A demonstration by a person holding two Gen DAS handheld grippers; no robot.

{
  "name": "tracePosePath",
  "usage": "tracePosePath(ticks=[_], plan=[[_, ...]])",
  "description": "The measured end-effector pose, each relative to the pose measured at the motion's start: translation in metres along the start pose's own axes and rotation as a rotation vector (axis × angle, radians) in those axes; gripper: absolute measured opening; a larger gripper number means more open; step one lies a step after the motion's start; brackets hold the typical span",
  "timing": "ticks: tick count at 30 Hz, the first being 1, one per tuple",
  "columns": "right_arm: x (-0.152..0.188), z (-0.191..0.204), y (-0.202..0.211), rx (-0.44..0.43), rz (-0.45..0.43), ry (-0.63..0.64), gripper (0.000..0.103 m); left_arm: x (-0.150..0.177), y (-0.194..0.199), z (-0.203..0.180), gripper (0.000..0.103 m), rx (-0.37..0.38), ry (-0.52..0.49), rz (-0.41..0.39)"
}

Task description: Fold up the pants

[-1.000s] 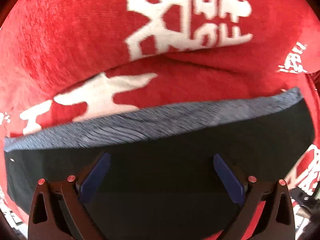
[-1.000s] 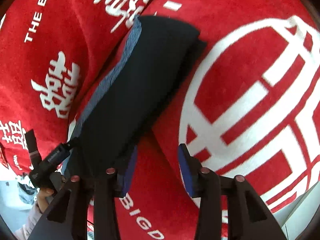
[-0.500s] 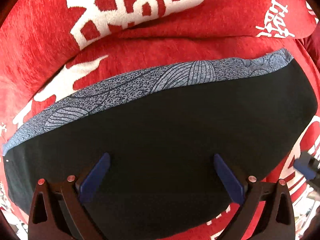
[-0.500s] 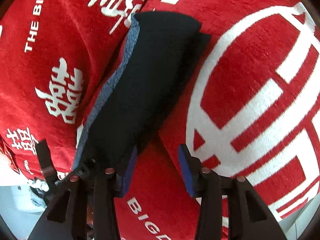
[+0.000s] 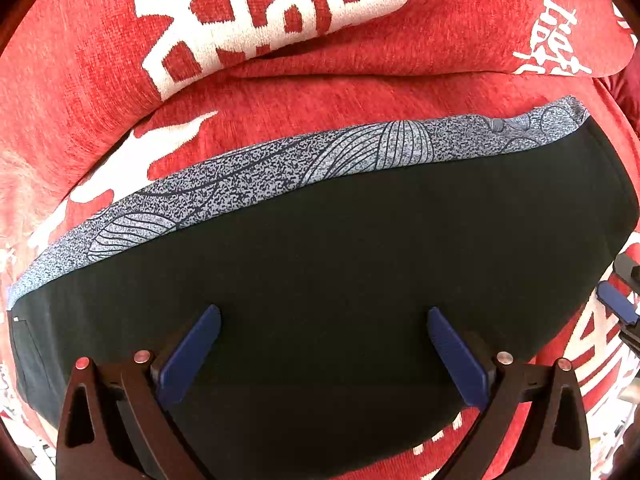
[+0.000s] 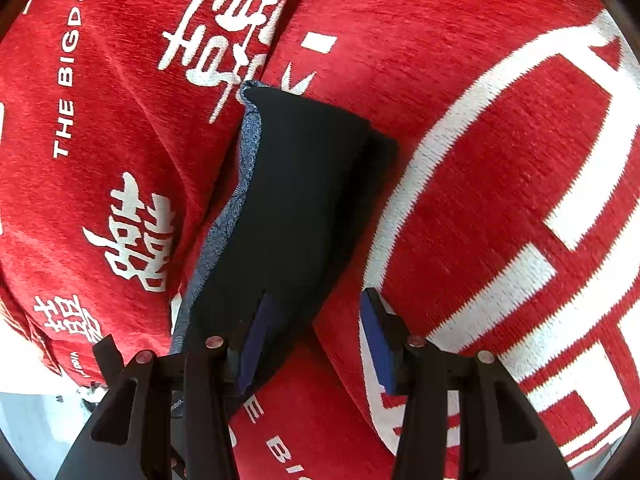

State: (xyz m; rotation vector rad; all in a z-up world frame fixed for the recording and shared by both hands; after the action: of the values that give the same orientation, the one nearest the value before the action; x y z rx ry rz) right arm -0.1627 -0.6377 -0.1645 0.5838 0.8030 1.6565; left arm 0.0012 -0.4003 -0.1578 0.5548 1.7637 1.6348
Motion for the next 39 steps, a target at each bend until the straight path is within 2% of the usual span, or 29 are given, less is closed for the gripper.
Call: tracePosePath(ticks=[7, 12, 17, 18, 19, 20, 23, 24, 26, 27, 29, 31, 34, 36, 39], plan=[[-0.008, 0.008, -0.017, -0.062, 0.007, 0.019, 0.051, 0.0, 0.002, 0.001, 0.103, 0.0, -0.002, -0.002], [-0.016, 0.017, -0.024, -0.073, -0.016, 0.05, 0.051, 0.0, 0.004, 0.002, 0.103, 0.001, -0.004, -0.01], [-0.033, 0.028, -0.036, -0.136, -0.052, 0.031, 0.051, 0.0, 0.007, 0.003, 0.103, 0.003, 0.001, -0.014], [-0.035, 0.029, -0.039, -0.16, -0.046, 0.009, 0.049, -0.001, 0.01, 0.003, 0.099, 0.007, 0.006, -0.012], [-0.037, 0.031, -0.041, -0.177, -0.028, -0.016, 0.042, -0.004, 0.016, 0.003, 0.093, 0.013, 0.01, -0.025], [-0.038, 0.032, -0.042, -0.19, -0.015, -0.029, 0.012, -0.008, 0.021, 0.002, 0.087, 0.011, 0.003, -0.048], [-0.036, 0.045, -0.032, -0.223, -0.025, 0.017, 0.013, -0.029, 0.033, -0.003, 0.087, -0.039, -0.019, -0.135], [-0.034, 0.05, -0.027, -0.235, -0.028, 0.039, 0.013, -0.034, 0.03, -0.005, 0.087, -0.045, -0.018, -0.135], [-0.029, 0.06, -0.016, -0.26, -0.034, 0.069, 0.013, -0.041, 0.009, -0.014, 0.087, -0.077, -0.026, -0.083], [-0.026, 0.065, -0.012, -0.267, -0.037, 0.085, 0.013, -0.04, -0.007, -0.021, 0.09, -0.104, -0.055, -0.04], [-0.02, 0.077, -0.006, -0.24, -0.03, 0.139, 0.013, -0.041, -0.008, -0.031, 0.092, -0.153, -0.092, -0.107], [-0.014, 0.094, -0.002, -0.202, -0.04, 0.204, 0.013, -0.04, -0.006, -0.031, 0.092, -0.154, -0.113, -0.111], [-0.004, 0.123, 0.006, -0.12, -0.072, 0.334, 0.013, -0.037, 0.0, -0.007, 0.092, -0.051, -0.01, -0.071], [0.007, 0.143, 0.012, -0.076, -0.088, 0.414, 0.013, -0.033, 0.011, 0.016, 0.092, -0.044, 0.037, -0.094], [0.03, 0.174, 0.015, -0.017, -0.097, 0.518, 0.013, -0.021, 0.034, 0.056, 0.092, -0.071, 0.072, -0.153]])
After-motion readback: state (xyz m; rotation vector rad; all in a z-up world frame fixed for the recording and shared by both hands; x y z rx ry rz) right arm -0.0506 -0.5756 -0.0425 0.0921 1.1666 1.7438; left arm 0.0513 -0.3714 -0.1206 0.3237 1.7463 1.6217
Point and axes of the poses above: each gripper's, at about its wrist camera, not at the fingertips, and y roughly against the way its jaws point, z to its left, x to its underside, the point moved 5 cm from there along -y, roughly the way its jaws point, and after that the axes turned 3 degrees about x, right-handed, at the moved point
